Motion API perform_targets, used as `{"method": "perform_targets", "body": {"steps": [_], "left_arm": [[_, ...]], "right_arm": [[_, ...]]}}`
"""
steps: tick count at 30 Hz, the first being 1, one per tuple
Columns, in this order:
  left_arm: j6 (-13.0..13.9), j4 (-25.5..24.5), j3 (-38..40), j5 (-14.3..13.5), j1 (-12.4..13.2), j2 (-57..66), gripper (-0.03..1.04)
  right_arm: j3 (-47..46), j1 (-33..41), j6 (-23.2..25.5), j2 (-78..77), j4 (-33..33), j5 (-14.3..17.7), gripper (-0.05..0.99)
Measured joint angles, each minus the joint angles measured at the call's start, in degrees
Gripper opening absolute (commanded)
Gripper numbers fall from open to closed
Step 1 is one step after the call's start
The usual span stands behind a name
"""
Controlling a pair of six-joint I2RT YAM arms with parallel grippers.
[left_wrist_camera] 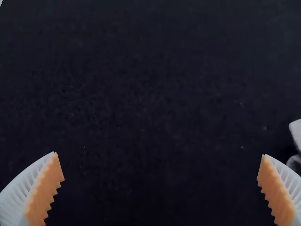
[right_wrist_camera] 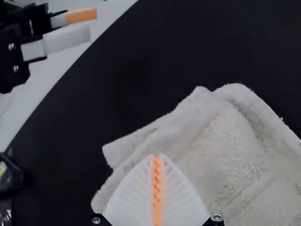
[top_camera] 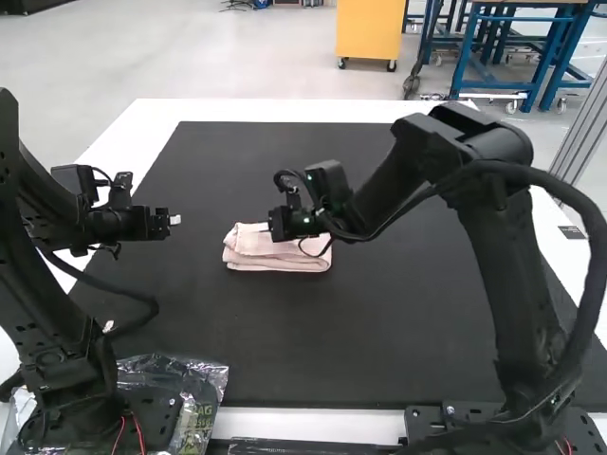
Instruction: Fold the towel.
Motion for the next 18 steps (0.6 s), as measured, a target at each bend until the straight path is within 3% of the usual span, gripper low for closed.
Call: {"method": "perform_targets", "body": {"steps": [11,18], "left_arm": [[-1.7,-0.2,0.3,0.9,0.0,-1.8,0.97],[-3.7,-2.0,3.5,1.0,-0.7,-5.9,0.97]], "right_arm": [[-2.3,0.1,-0.4,6.9,7.7,0.9,-0.02],[-2.3,0.0,1.6,6.0,7.8,1.2,-0.02]]}}
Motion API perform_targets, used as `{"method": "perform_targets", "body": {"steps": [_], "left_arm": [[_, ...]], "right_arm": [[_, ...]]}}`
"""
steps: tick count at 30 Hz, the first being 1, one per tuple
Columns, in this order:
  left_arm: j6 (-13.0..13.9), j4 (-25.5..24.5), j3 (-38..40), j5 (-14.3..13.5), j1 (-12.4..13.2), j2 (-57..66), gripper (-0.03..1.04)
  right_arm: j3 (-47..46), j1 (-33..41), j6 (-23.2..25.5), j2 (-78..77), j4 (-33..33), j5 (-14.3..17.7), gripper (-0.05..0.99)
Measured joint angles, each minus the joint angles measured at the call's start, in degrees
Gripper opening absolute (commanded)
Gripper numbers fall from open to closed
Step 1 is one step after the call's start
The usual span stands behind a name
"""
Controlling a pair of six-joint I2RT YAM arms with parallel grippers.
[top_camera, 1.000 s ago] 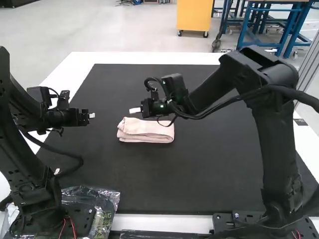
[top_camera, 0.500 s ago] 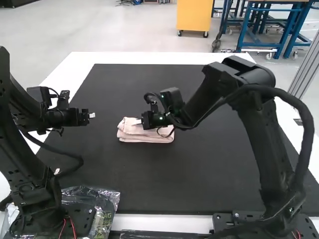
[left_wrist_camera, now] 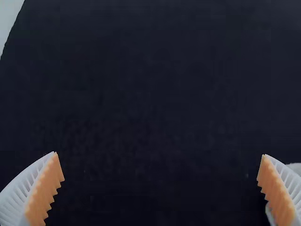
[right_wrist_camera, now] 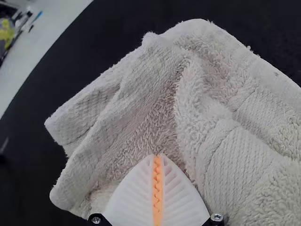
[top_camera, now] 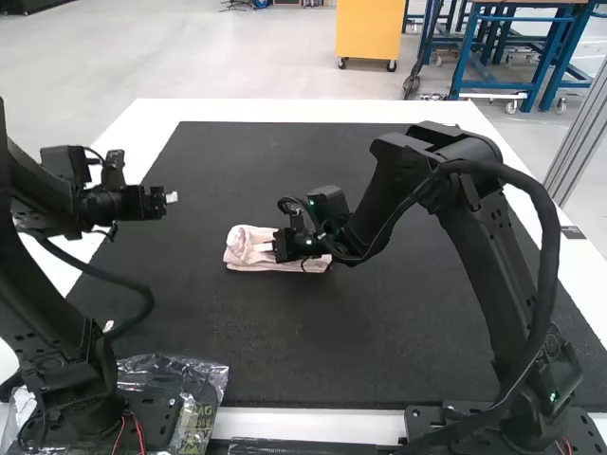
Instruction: Fold the towel.
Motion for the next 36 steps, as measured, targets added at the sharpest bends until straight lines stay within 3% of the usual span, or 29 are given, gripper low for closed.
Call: {"method": "perform_targets", "body": {"steps": [7,11,15,16,21,23,29,36], "left_arm": [[-5.2,-3.7,6.6,0.0,-3.8,-3.9,0.97],[-8.8,-6.6,11.9,-0.3,-8.0,-6.5,0.97],[-12.4,-8.5,16.9,-1.9,-13.3,-10.0,0.97],[-13.4,-8.8,18.1,-2.5,-14.6,-11.1,0.97],[-17.7,-11.6,23.4,-5.0,-21.0,-18.1,0.97],[-18.8,-13.3,24.7,-5.7,-22.5,-21.2,0.97],[-20.2,-18.1,25.2,-7.5,-22.3,-31.5,0.97],[-20.7,-19.3,19.3,-10.2,-22.2,-48.0,0.97]], "right_arm": [[1.9,-3.2,2.2,-15.8,-10.2,0.3,-0.02],[5.3,-8.1,2.9,-29.4,-15.7,0.7,0.33],[7.0,-13.9,3.1,-43.8,-20.1,1.8,0.89],[7.1,-15.4,3.1,-47.3,-21.2,2.2,0.92],[6.6,-22.8,2.9,-64.4,-26.5,3.2,0.92],[5.4,-26.0,2.9,-70.9,-28.0,3.7,0.92],[0.5,-35.9,2.8,-90.9,-33.6,5.0,0.91],[-4.2,-42.8,2.0,-109.5,-40.6,5.0,0.91]]}}
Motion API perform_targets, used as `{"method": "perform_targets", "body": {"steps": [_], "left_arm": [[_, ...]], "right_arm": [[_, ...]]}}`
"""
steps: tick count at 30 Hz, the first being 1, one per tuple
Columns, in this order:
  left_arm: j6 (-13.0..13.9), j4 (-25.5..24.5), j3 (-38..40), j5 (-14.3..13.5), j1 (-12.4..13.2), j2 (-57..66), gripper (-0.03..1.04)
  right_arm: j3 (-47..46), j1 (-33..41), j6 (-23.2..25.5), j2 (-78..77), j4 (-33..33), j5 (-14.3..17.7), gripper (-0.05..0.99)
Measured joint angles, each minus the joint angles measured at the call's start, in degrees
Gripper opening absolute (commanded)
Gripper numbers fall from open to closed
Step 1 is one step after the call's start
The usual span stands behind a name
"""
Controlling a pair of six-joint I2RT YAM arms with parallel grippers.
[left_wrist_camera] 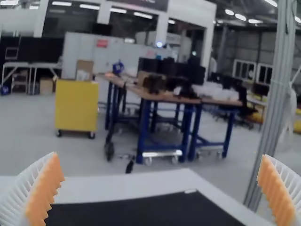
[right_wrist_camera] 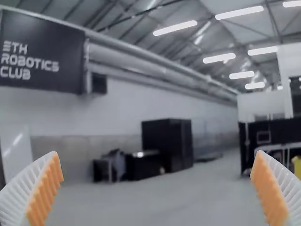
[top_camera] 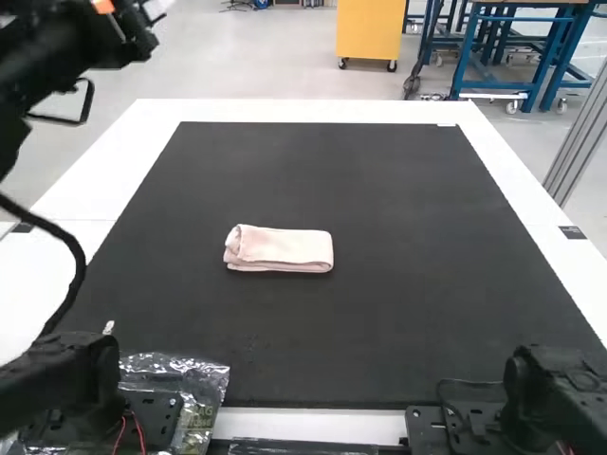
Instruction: Fold the towel.
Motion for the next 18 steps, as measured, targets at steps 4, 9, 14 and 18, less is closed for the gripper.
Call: {"method": "perform_targets", "body": {"steps": [4,9,14,18], "left_arm": [[0.0,-0.3,-3.7,-2.7,0.0,-10.1,0.97],[0.0,-0.5,-7.1,-5.5,0.0,-21.3,0.97],[0.0,-1.9,-11.2,-8.7,0.0,-31.1,0.97],[0.3,-2.8,-14.5,-11.0,0.3,-36.3,0.97]], "right_arm": [[-2.1,-0.3,-0.2,-7.7,-1.8,1.9,0.91],[-2.3,-0.3,-0.6,-14.5,-4.0,5.4,0.91],[-2.3,-0.3,-2.8,-20.4,-6.5,10.1,0.91],[-0.9,-0.5,-7.6,-22.4,-18.0,16.9,0.91]]}}
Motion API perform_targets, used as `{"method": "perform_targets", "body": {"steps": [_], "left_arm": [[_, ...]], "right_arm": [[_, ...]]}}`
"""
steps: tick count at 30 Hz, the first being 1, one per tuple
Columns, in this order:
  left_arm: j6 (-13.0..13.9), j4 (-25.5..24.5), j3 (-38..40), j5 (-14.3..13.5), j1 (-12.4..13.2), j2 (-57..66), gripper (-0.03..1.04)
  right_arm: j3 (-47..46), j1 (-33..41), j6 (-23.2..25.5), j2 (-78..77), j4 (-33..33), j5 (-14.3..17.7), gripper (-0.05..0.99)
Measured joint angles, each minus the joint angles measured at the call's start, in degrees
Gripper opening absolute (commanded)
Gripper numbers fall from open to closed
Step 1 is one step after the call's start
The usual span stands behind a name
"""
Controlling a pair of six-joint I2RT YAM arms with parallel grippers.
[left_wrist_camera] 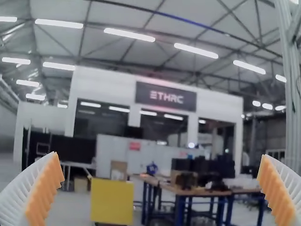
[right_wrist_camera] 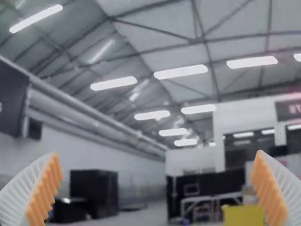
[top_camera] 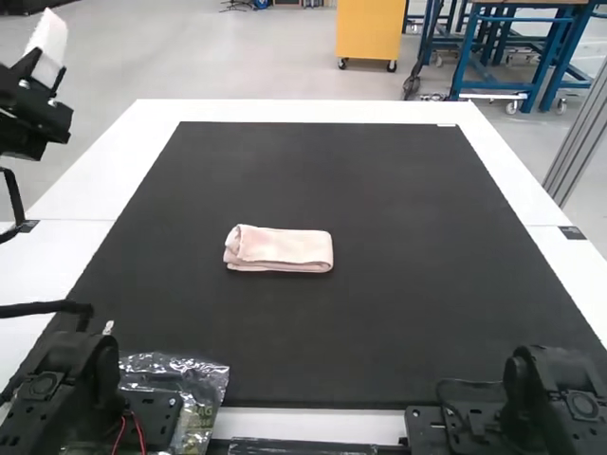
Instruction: Fold the towel.
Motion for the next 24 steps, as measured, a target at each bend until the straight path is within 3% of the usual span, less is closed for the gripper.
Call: {"method": "perform_targets", "body": {"steps": [2,4,10,13,17,24], "left_arm": [[0.9,1.4,-0.2,-1.4,0.0,-0.1,0.97],[2.9,4.4,-0.3,-2.8,0.0,-0.1,0.97],[9.2,7.4,-1.8,-4.5,0.6,-0.1,0.97],[11.4,7.9,-5.6,-4.5,0.7,-0.1,0.97],[13.8,8.6,-11.5,-5.1,0.7,-0.1,0.97],[17.7,14.6,-24.7,-7.6,0.6,-0.1,0.97]], "right_arm": [[0.0,0.2,-2.0,0.0,-6.6,3.8,0.91],[-1.2,0.9,-3.4,0.1,-8.3,7.1,0.91],[-9.5,2.6,-4.1,0.1,-4.7,16.6,0.91],[-15.3,3.0,-4.6,0.1,-3.6,18.0,0.91],[-23.2,3.1,-6.4,0.1,-3.1,17.1,0.91],[-35.1,3.1,-10.2,0.1,16.2,19.1,0.91]]}}
